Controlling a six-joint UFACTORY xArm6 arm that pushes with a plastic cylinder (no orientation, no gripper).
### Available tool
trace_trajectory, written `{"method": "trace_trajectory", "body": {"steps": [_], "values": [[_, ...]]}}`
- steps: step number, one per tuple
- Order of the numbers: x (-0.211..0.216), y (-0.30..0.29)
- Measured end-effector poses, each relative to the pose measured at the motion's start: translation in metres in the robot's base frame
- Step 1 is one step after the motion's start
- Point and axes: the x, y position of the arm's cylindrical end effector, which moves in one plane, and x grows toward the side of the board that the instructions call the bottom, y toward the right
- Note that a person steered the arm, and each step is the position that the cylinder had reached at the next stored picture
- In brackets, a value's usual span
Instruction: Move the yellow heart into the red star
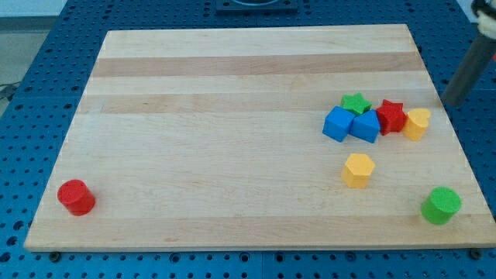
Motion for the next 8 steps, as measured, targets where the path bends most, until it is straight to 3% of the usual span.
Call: {"method": "trace_trajectory", "body": {"steps": [6,7,8], "values": [[0.036,-0.011],[0.072,0.001],[0.074,0.000]]}}
